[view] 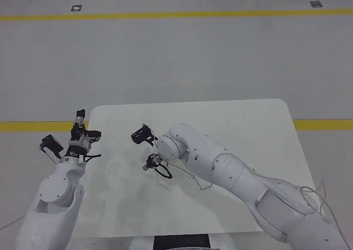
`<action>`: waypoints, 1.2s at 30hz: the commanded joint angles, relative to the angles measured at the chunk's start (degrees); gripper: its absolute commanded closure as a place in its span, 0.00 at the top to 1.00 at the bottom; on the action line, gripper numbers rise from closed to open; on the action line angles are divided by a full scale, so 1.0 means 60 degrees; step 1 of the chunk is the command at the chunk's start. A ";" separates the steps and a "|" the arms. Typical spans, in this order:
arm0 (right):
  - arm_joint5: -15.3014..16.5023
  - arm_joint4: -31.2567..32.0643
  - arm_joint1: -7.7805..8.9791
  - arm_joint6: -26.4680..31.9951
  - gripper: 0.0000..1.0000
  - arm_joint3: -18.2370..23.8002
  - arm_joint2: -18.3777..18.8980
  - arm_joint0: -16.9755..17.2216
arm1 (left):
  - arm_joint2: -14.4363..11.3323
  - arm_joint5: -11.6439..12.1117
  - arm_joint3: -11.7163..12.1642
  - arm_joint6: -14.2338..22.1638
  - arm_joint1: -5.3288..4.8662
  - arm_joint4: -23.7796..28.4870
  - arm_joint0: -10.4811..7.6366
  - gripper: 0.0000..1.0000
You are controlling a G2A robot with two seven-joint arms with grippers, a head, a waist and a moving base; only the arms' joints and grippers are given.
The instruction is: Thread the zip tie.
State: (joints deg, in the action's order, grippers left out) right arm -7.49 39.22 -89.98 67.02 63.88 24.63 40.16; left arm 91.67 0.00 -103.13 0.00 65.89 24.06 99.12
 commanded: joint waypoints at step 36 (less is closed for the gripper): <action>0.2381 0.1238 -0.0182 0.1143 1.00 0.0042 -0.0488 -0.0680 | 0.0000 0.0000 0.0000 0.0000 0.0000 0.0000 0.0000 1.00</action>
State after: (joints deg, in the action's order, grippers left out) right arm 6.82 46.63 -91.08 73.88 64.11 21.71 36.07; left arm 91.67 0.00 -103.13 0.00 65.89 24.06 99.12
